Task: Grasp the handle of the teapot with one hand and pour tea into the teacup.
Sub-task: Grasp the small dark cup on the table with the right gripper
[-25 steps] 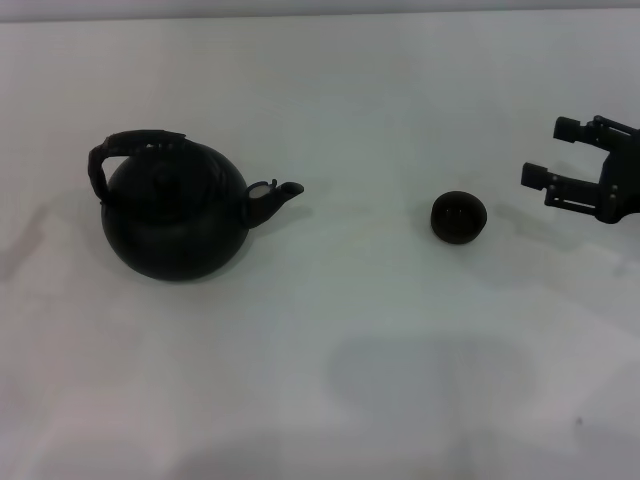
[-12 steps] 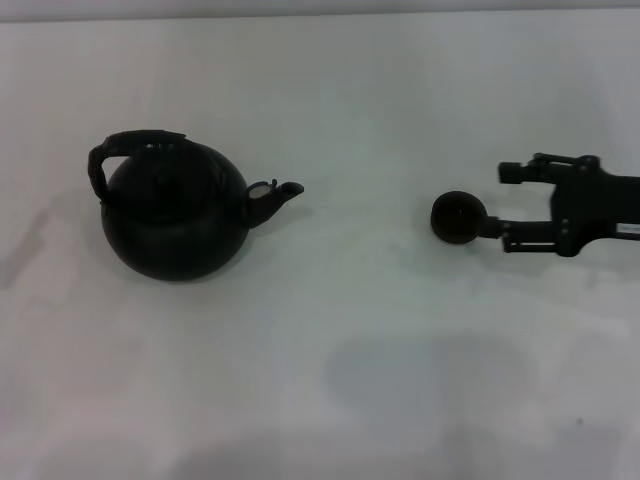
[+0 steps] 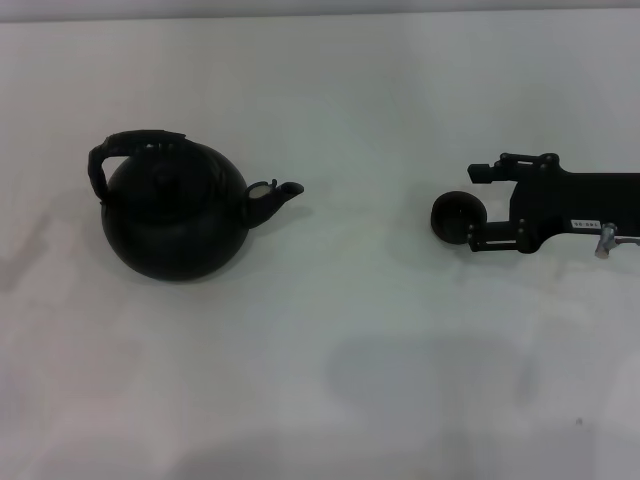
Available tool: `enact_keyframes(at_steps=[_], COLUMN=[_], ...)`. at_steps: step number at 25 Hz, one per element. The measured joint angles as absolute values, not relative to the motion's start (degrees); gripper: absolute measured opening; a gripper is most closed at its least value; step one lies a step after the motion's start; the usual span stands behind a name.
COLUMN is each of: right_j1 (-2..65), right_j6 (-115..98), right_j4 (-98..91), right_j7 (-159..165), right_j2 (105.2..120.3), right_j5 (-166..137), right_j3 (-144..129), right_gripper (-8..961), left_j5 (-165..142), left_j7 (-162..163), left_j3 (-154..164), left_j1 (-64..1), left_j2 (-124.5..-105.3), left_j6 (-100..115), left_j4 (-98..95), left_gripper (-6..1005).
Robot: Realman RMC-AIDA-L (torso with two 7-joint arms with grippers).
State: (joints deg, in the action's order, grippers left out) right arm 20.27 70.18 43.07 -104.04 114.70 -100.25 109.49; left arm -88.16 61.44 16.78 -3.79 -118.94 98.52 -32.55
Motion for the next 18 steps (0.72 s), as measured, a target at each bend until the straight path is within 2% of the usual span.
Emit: enact_keyframes(at_steps=[18], right_j1=[21.44], right_j6=[65.13], right_j4=[43.18], right_j7=[-102.34], right_j2=[114.69], right_j5=[-101.04], right_j3=[104.06], right_gripper=[840], left_j5=[-88.15], left_j7=[60.05], left_j3=[16.79], left_j1=[-4.22], left_j2=[-118.82], left_j6=[98.43], left_j4=[-31.53], left_gripper=[871])
